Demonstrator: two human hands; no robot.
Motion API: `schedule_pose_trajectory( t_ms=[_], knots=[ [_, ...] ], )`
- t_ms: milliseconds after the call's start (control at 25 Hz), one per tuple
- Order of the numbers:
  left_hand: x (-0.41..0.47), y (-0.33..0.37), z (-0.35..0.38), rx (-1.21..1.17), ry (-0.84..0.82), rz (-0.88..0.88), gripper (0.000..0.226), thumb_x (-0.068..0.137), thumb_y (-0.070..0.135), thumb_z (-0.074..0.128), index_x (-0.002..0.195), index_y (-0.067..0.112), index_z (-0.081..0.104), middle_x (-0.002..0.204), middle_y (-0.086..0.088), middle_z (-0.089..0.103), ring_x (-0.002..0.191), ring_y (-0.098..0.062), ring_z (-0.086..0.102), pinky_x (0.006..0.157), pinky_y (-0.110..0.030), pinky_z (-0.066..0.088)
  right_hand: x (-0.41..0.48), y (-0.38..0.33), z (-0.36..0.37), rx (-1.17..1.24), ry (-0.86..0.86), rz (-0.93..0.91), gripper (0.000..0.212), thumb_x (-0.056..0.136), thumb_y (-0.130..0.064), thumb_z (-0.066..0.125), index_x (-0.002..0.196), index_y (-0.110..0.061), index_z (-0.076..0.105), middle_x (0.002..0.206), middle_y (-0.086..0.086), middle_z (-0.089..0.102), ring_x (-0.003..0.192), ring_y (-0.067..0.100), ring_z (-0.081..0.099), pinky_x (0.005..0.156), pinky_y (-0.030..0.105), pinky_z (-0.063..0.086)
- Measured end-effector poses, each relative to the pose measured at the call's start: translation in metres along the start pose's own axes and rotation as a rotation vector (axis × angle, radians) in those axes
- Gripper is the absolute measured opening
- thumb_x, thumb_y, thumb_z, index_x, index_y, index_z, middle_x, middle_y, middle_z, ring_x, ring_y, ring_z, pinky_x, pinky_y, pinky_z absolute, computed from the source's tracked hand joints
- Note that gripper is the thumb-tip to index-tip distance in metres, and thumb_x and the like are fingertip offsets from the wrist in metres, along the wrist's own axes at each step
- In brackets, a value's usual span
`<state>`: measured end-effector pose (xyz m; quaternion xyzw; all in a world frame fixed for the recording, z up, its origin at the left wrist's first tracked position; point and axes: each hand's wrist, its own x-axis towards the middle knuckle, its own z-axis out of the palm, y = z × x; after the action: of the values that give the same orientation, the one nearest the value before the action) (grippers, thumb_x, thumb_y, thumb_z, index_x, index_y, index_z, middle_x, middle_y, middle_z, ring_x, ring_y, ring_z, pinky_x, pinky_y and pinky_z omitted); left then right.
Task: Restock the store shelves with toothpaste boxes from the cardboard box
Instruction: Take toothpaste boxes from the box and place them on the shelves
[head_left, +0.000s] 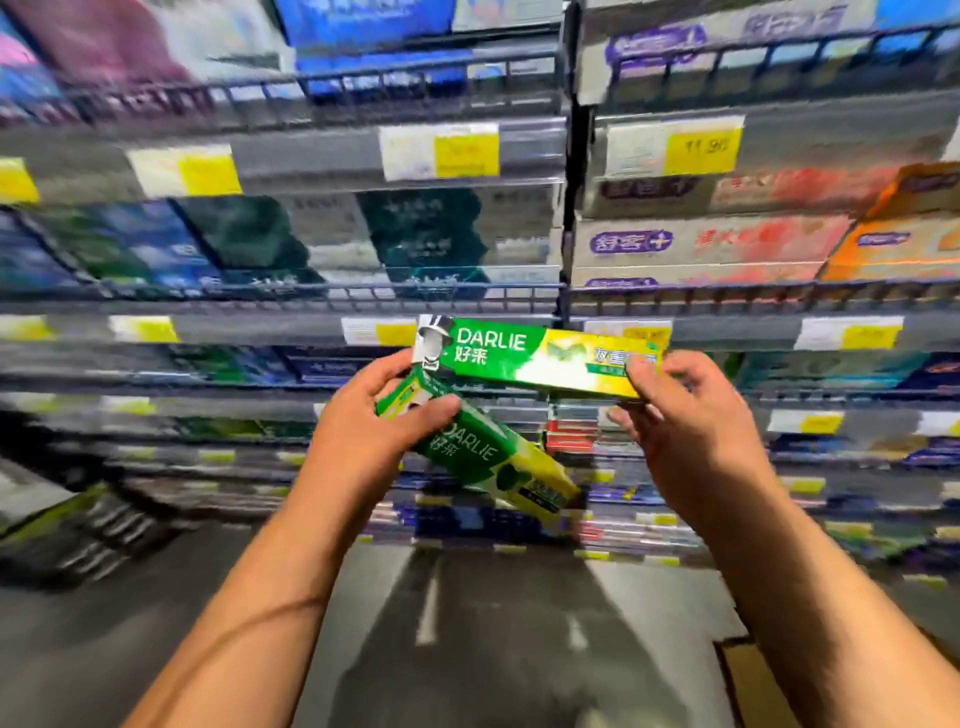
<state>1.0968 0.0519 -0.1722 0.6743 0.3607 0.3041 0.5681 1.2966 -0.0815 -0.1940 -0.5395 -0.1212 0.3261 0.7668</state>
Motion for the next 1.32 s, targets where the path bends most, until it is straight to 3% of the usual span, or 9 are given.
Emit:
schedule_pose_trajectory(
  t_ms=[160, 240, 480, 640, 840, 1040, 1120, 1200, 1320],
  knots=[
    [-0.032, 0.007, -0.057, -0.015, 0.174, -0.030, 0.066, 0.061, 0.030, 0.084, 0.122, 0.022, 0.062, 0.111, 0.002, 0.072, 0.095, -0.007, 0.069, 0.079, -0.019, 0.052, -0.012, -0.004, 0.056, -0.027, -0.201, 0.038, 0.022, 0.075, -0.022, 0.075, 0.078, -0.021, 0.053, 0.093, 0.014, 0.043, 0.085, 0.028, 0.044, 0.062, 0.023, 0.055],
    [-0.053, 0.010, -0.078, -0.056, 0.271, -0.035, 0.065, 0.058, 0.027, 0.087, 0.118, 0.025, 0.063, 0.115, 0.002, 0.071, 0.104, -0.017, 0.067, 0.091, -0.032, 0.053, -0.019, -0.006, 0.079, 0.005, -0.323, 0.089, 0.029, 0.064, -0.026, 0.078, 0.076, -0.021, 0.052, 0.100, 0.012, 0.043, 0.090, 0.028, 0.045, 0.065, 0.024, 0.055],
    [-0.107, 0.015, -0.130, -0.047, 0.505, -0.028, 0.080, 0.052, 0.046, 0.085, 0.126, 0.025, 0.060, 0.127, 0.001, 0.064, 0.117, -0.019, 0.060, 0.103, -0.044, 0.046, -0.049, -0.001, 0.143, -0.024, -0.534, 0.115, 0.022, 0.084, -0.010, 0.066, 0.079, -0.020, 0.047, 0.103, 0.016, 0.047, 0.090, 0.027, 0.058, 0.067, 0.028, 0.057],
    [-0.138, 0.021, -0.175, -0.016, 0.607, -0.013, 0.074, 0.056, 0.044, 0.085, 0.124, 0.026, 0.060, 0.117, 0.006, 0.069, 0.106, -0.014, 0.066, 0.099, -0.042, 0.050, -0.079, 0.010, 0.193, -0.037, -0.616, 0.068, 0.021, 0.086, -0.011, 0.064, 0.078, -0.020, 0.046, 0.092, 0.014, 0.045, 0.080, 0.026, 0.050, 0.063, 0.026, 0.056],
    [-0.151, 0.026, -0.253, 0.029, 0.642, 0.013, 0.077, 0.054, 0.050, 0.087, 0.123, 0.030, 0.060, 0.115, 0.009, 0.069, 0.103, -0.010, 0.067, 0.097, -0.040, 0.051, -0.111, 0.025, 0.264, -0.065, -0.703, 0.028, 0.042, 0.055, -0.038, 0.082, 0.078, -0.021, 0.050, 0.095, 0.012, 0.044, 0.083, 0.027, 0.048, 0.068, 0.029, 0.054],
    [-0.151, 0.030, -0.359, 0.088, 0.588, 0.059, 0.063, 0.058, 0.046, 0.075, 0.119, 0.040, 0.059, 0.113, 0.019, 0.065, 0.095, 0.005, 0.065, 0.076, -0.013, 0.053, -0.146, 0.054, 0.357, -0.014, -0.681, -0.045, 0.033, 0.057, -0.037, 0.079, 0.068, -0.026, 0.050, 0.093, 0.011, 0.042, 0.085, 0.027, 0.050, 0.080, 0.034, 0.057],
    [-0.147, 0.031, -0.396, 0.105, 0.563, 0.064, 0.058, 0.057, 0.049, 0.077, 0.112, 0.046, 0.057, 0.110, 0.022, 0.065, 0.094, 0.005, 0.065, 0.081, -0.018, 0.054, -0.156, 0.065, 0.385, 0.012, -0.674, -0.052, 0.041, 0.051, -0.041, 0.084, 0.069, -0.026, 0.051, 0.094, 0.011, 0.041, 0.086, 0.028, 0.049, 0.079, 0.036, 0.056],
    [-0.139, 0.030, -0.433, 0.145, 0.547, 0.071, 0.071, 0.055, 0.055, 0.080, 0.121, 0.041, 0.057, 0.117, 0.018, 0.065, 0.101, -0.002, 0.065, 0.089, -0.029, 0.053, -0.163, 0.077, 0.414, 0.034, -0.637, -0.047, 0.034, 0.063, -0.030, 0.080, 0.074, -0.023, 0.049, 0.093, 0.012, 0.041, 0.084, 0.027, 0.053, 0.074, 0.033, 0.056],
    [-0.119, 0.029, -0.476, 0.186, 0.517, 0.080, 0.078, 0.055, 0.057, 0.075, 0.128, 0.039, 0.054, 0.125, 0.016, 0.060, 0.109, -0.001, 0.060, 0.093, -0.030, 0.051, -0.165, 0.085, 0.451, -0.017, -0.575, -0.102, 0.021, 0.081, -0.018, 0.068, 0.077, -0.022, 0.048, 0.086, 0.011, 0.045, 0.083, 0.027, 0.055, 0.084, 0.040, 0.052]
  ],
)
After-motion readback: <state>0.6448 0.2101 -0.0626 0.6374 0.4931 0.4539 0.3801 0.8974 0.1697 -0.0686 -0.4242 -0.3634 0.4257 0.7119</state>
